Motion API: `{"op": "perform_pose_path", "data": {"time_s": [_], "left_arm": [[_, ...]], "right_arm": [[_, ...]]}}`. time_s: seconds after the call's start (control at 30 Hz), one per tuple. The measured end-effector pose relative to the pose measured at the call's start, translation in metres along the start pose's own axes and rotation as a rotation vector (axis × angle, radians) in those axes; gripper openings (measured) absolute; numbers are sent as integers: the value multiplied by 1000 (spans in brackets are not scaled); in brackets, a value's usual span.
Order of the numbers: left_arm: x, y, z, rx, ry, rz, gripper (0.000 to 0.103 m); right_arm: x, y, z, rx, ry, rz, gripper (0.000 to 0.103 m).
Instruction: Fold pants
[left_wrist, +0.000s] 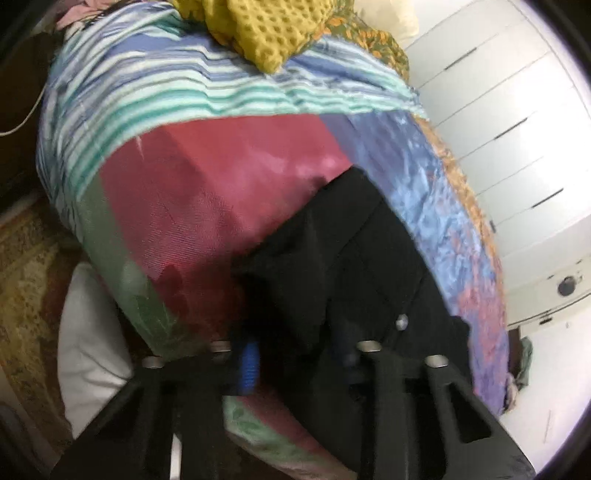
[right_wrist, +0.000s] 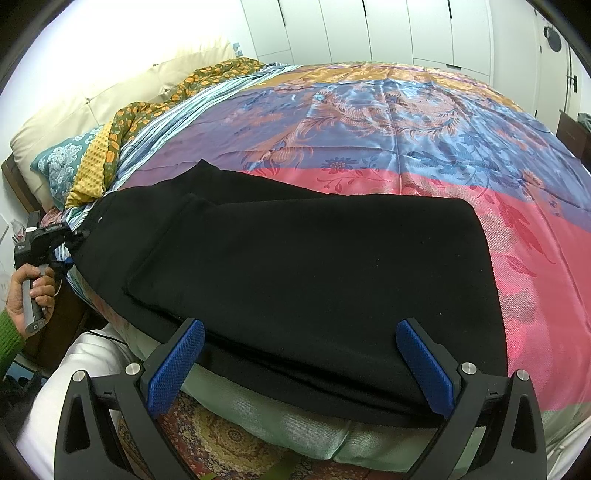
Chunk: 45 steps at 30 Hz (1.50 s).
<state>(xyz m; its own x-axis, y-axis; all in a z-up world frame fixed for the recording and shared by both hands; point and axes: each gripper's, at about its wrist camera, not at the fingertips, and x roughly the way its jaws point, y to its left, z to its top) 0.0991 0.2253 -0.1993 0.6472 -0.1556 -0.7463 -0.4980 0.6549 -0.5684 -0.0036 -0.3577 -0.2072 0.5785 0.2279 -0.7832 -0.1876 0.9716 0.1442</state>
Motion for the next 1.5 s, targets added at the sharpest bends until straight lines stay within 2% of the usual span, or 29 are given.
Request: {"op": "perform_pose_path", "data": {"time_s": [0.1,0.23,0.33,0.4,0.47,0.53,0.67,0.73,0.8,0.87,0.9,1.03,1.17,1.27,1.3,1.37,1.4,1.5], "left_arm": [[-25,-29,-1,78,-51,40,18],[-70,-118,-24,377,-172,108,18],[-92,-193,-67,664,-236,120,18],[-94,-230,-102,824,-244,105,18],[-84,-260,-142,968,-223,85,18],[-62,-280,-184,1078,-159,49,18],[0,-292,-248,1214,61,11,19],[28,-291,-273,1283,124,42,28],[36,-292,-286,1335,127,68,37],[23,-297,-287,1351,117,52,45],[15,-298,-283,1339,126,25,53],[-27,-299,-258,1236,135,-97,66],[-69,-291,-222,1122,78,-165,67],[-72,-276,-173,982,-8,-131,67],[-67,-265,-151,907,-29,-104,67],[-50,-247,-128,808,-28,-60,62],[-38,-239,-121,773,-20,-46,50],[2,-229,-131,801,55,0,36]], "right_arm": [[0,0,0,3,-3,2,103],[-2,-3,0,10,-17,4,103],[-3,-5,1,18,-26,6,103],[-5,-6,2,23,-36,3,103],[-10,-8,3,31,-56,-7,103],[-16,-11,4,46,-83,-22,103],[-26,-23,6,92,-123,-53,103],[-30,-30,6,124,-133,-66,103],[-32,-36,7,149,-140,-77,103],[-35,-42,8,168,-150,-84,103],[-36,-46,9,178,-158,-87,103],[-40,-57,13,222,-181,-90,103],[-43,-65,14,255,-188,-90,103],[-46,-73,21,279,-181,-52,103],[-47,-75,24,284,-182,-39,103],[-52,-82,38,301,-183,16,103],[-53,-83,43,309,-181,37,103],[-53,-91,64,346,-154,179,103]]}}
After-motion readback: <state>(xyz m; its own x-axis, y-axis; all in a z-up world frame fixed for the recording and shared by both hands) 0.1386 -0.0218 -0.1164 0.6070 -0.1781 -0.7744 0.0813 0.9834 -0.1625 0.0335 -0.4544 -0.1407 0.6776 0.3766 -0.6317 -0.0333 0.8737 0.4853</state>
